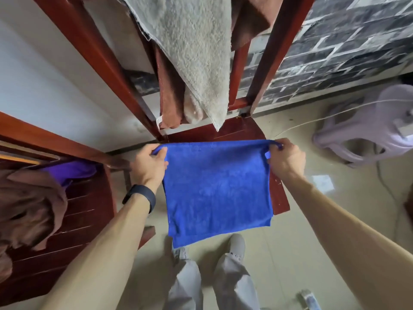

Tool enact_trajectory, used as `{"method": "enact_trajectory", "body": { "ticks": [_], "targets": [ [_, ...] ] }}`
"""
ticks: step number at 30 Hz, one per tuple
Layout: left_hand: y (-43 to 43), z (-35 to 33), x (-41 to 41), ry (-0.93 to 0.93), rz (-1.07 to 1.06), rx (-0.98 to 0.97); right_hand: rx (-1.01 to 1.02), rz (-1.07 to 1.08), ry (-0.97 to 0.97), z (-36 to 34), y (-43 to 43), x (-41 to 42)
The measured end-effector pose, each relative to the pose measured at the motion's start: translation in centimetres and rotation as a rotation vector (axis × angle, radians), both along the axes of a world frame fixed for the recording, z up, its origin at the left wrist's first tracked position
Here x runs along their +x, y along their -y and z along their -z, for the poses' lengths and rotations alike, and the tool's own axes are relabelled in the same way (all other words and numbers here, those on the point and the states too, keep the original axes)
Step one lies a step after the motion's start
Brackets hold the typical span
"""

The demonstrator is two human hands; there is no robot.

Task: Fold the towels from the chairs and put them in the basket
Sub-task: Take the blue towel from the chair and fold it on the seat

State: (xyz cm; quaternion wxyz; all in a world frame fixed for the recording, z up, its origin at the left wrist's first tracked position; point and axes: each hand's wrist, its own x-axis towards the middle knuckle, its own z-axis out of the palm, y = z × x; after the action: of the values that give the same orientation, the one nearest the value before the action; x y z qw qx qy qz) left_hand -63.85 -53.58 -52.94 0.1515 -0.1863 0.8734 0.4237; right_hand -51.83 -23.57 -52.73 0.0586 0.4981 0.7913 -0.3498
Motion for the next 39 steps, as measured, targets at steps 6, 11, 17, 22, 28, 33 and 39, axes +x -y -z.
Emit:
{"method": "enact_trajectory", "body": {
  "ticks": [6,11,17,22,28,33,39],
  "targets": [
    [-1.1,3.6,-1.4,-0.030,-0.140,0.183,-0.209,0.008,-0.203,2.8,-1.3,-2.2],
    [1.2,6.1,3.2,0.075,0.088,-0.016,-0.263,-0.147,-0.038,4.6,-0.6,2.8],
    [2.9,7.1,13.0,0.233,-0.041,-0.243,-0.201,-0.056,0.181,6.2,4.0,11.9],
    [3.6,7.5,16.9,0.311,-0.102,-0.193,-0.173,-0.057,0.304,7.6,5.7,15.1],
    [4.7,7.6,16.9,0.377,-0.026,-0.290,-0.101,-0.035,0.447,8.3,5.4,14.5],
    [5.6,7.4,16.8,0.430,-0.158,-0.195,-0.118,-0.057,0.468,8.6,5.1,14.5],
    [6.9,6.9,18.3,0.797,-0.251,0.160,-0.181,-0.013,0.419,8.4,5.1,14.9]
  ]
}}
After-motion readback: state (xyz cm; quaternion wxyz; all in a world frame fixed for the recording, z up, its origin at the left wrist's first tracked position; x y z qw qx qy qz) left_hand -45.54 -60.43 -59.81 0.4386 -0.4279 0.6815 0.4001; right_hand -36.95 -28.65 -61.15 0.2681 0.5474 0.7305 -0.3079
